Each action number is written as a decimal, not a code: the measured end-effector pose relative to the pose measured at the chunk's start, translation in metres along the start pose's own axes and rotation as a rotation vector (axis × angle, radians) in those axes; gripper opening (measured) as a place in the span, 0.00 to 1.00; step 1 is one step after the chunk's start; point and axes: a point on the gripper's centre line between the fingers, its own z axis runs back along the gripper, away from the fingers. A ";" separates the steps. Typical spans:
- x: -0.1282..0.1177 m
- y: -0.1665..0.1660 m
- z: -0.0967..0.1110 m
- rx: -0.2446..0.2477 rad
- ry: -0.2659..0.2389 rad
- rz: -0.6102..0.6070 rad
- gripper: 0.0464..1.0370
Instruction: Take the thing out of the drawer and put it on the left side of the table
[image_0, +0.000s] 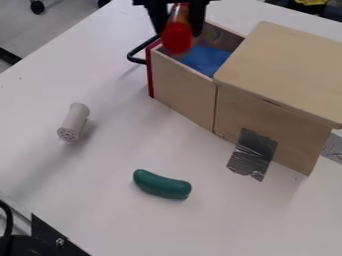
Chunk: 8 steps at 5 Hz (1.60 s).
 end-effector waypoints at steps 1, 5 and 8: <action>-0.025 0.029 -0.013 0.093 0.049 -0.007 0.59; -0.102 0.108 -0.049 0.148 0.132 -0.033 0.59; -0.108 0.097 -0.091 0.040 0.089 -0.003 0.59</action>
